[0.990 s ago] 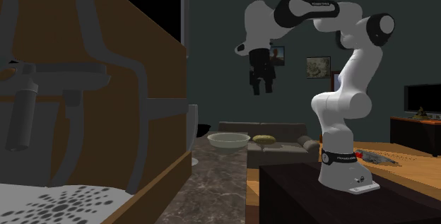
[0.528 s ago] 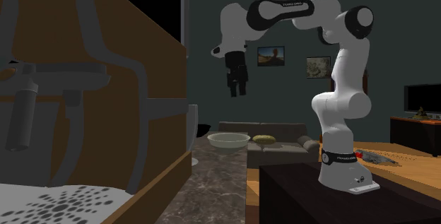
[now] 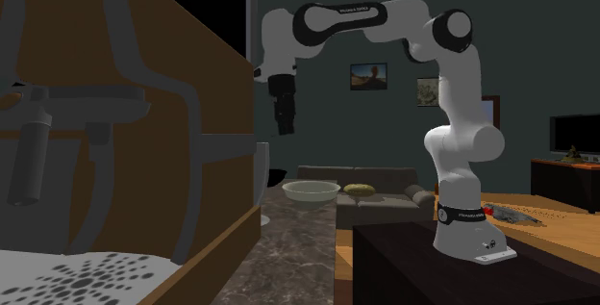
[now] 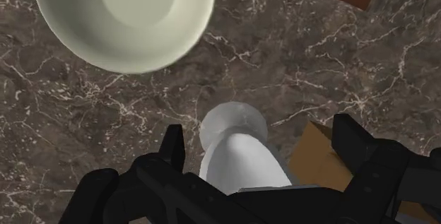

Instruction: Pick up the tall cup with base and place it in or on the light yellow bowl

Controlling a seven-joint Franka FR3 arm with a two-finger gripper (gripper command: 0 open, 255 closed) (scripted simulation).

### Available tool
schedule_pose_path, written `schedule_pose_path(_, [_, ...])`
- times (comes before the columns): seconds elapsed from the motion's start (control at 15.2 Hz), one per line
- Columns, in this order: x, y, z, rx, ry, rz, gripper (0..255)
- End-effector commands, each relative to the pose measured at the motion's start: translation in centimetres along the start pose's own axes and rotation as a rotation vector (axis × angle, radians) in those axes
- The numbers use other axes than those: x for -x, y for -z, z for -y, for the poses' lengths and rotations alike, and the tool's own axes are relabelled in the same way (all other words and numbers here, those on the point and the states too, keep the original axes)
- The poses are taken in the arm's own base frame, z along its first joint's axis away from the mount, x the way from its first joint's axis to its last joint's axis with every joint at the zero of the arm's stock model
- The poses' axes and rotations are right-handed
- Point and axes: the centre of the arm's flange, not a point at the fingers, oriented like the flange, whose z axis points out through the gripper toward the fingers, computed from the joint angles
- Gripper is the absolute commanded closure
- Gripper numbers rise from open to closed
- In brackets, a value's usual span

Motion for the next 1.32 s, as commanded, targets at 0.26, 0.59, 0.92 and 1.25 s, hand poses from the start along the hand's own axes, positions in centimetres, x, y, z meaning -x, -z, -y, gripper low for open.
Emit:
schedule_pose_path(0.26, [-7.4, -0.5, -2.8, 0.015, 0.002, 0.011, 0])
schedule_pose_path(0.59, [-10.3, -1.7, -3.9, 0.020, 0.003, 0.015, 0])
schedule_pose_path(0.92, [-10.2, -4.6, -4.0, 0.020, 0.003, 0.015, 0])
schedule_pose_path(1.25, [-10.2, -4.6, -4.0, 0.020, 0.003, 0.015, 0])
